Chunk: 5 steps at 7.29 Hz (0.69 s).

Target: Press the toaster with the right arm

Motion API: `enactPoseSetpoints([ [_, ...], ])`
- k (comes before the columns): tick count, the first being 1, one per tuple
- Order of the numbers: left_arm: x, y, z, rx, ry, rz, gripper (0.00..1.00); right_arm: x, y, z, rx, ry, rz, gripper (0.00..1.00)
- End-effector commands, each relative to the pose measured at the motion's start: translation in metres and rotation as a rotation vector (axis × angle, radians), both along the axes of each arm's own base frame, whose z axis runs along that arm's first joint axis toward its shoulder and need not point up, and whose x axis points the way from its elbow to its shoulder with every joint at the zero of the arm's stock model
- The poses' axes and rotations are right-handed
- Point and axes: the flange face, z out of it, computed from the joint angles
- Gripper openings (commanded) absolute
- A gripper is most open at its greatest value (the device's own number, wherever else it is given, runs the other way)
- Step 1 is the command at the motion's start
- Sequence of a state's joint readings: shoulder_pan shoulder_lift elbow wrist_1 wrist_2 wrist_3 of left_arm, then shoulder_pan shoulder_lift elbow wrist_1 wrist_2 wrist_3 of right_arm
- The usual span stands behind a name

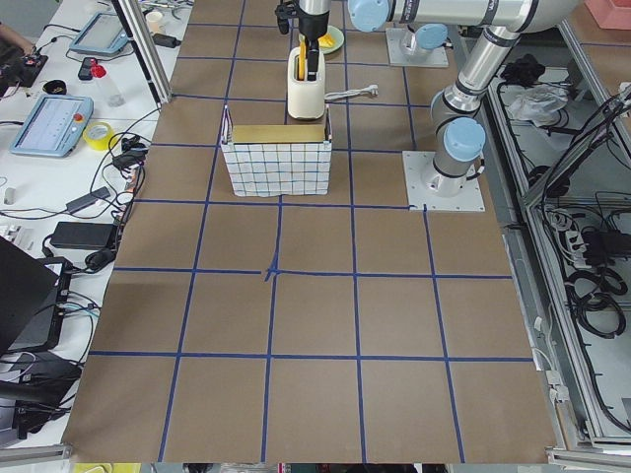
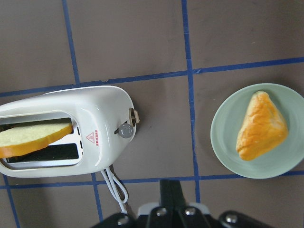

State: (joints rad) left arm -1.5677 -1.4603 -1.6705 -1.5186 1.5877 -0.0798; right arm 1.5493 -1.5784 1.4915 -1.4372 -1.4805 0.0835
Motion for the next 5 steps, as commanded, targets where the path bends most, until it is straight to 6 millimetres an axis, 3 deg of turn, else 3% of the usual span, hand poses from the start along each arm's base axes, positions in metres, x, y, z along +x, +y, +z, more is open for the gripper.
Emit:
enactPoseSetpoints([
  [1,0.000,0.000,0.000,0.000,0.000,0.000,1.00,-0.009,0.002,0.010,0.025,0.102,-0.016,0.00],
  [2,0.000,0.000,0.000,0.000,-0.002,0.000,1.00,-0.007,0.002,0.008,0.027,0.107,-0.016,0.00],
  [3,0.000,0.000,0.000,0.000,0.000,0.000,1.00,-0.007,-0.001,0.009,0.007,0.111,-0.014,0.47],
  [4,0.000,0.000,0.000,0.000,-0.002,0.000,1.00,-0.006,-0.010,0.007,-0.062,0.116,-0.012,0.74],
  [5,0.000,0.000,0.000,0.000,-0.002,0.000,1.00,-0.005,-0.015,0.006,-0.104,0.115,-0.005,0.94],
])
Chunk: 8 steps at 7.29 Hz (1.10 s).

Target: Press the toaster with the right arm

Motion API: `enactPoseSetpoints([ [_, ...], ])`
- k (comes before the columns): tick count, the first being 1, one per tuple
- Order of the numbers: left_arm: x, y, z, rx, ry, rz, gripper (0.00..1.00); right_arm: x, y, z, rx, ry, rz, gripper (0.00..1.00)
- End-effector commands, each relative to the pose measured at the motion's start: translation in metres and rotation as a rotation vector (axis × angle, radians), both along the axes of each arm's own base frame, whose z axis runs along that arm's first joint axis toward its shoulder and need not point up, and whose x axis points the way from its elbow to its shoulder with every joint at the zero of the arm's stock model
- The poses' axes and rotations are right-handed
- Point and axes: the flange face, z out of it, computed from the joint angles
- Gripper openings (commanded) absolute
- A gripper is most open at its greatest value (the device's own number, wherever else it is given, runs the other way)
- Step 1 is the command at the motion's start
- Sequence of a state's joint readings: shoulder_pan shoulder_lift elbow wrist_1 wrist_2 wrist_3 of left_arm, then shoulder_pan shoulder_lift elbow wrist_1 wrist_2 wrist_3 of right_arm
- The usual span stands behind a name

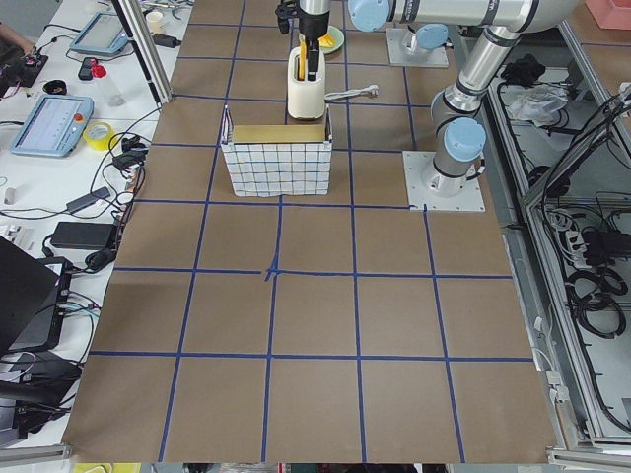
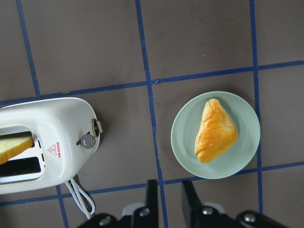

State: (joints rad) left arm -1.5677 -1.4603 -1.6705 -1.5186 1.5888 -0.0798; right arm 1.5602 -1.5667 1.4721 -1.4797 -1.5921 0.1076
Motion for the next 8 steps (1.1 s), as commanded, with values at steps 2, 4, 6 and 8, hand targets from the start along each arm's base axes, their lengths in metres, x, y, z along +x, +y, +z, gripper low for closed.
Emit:
enactPoseSetpoints([
  [2,0.000,0.000,0.000,0.000,0.001,0.000,1.00,0.001,-0.010,0.007,-0.102,-0.006,0.016,1.00],
  [4,0.000,0.000,0.000,0.000,0.001,0.000,1.00,0.003,-0.007,0.020,-0.128,-0.013,0.018,1.00],
  [6,0.000,0.000,0.000,0.000,0.000,0.000,1.00,0.011,-0.005,0.020,-0.122,-0.013,0.033,1.00],
  [8,0.000,0.000,0.000,0.000,0.000,0.000,1.00,0.013,-0.006,0.016,-0.115,-0.013,0.036,1.00],
])
